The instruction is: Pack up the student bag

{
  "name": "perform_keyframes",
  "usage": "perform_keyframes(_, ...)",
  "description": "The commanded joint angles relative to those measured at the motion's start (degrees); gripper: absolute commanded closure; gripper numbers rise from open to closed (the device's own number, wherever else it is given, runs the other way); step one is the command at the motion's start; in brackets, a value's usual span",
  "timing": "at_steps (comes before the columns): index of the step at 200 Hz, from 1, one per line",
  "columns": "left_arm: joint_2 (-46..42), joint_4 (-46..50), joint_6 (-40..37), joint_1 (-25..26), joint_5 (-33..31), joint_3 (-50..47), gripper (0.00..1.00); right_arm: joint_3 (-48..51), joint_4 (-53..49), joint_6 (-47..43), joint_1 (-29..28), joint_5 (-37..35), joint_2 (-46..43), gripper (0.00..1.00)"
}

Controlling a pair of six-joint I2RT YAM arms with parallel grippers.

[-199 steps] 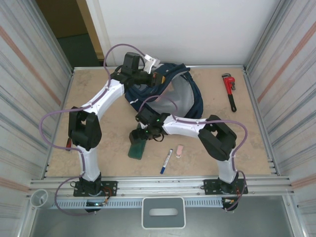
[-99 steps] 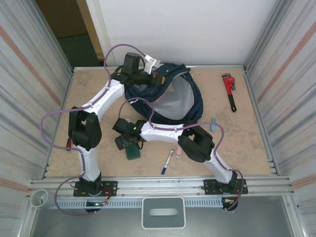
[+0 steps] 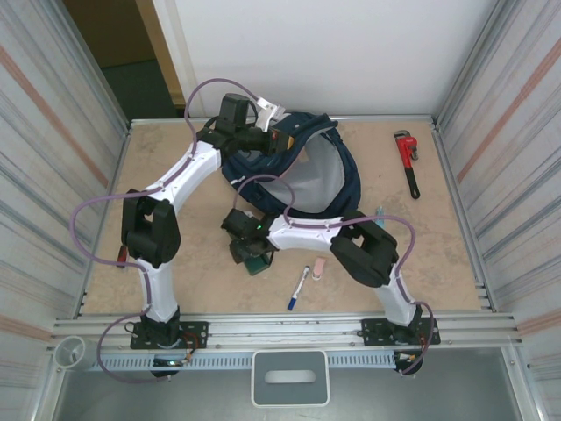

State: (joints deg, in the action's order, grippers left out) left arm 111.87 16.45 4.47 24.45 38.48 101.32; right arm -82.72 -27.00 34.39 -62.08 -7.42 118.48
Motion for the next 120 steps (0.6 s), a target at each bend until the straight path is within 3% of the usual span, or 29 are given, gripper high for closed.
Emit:
perform_keyframes(1, -1.75, -4.33, -1.66, 0.08, 0.79, -0.15, 0.99, 4.37, 1.17, -1.85, 0.47, 2.57, -5.48, 0.53)
perform_keyframes(38, -1.74, -3.97, -1.36, 0.07, 0.89, 0.83, 0.99, 11.46, 0.70, -3.23, 3.40, 5.03, -20.78, 0.59)
perform_keyframes(72, -1.68, -5.16, 0.36, 0.07, 1.39, 0.93, 0.99, 20.18, 3.45, 0.30, 16.32, 13.23, -33.13, 0.58)
perform_keyframes(94, -1.81, -5.55, 1.15, 0.25, 1.95, 1.01, 0.99, 20.96, 6.30, 3.06, 27.30, 18.15, -33.34, 0.58)
perform_keyframes(120, -2.10, -5.24, 1.23, 0.60, 1.78, 1.00, 0.99, 15.96, 10.07, 5.52, 36.03, 20.01, -25.65, 0.58)
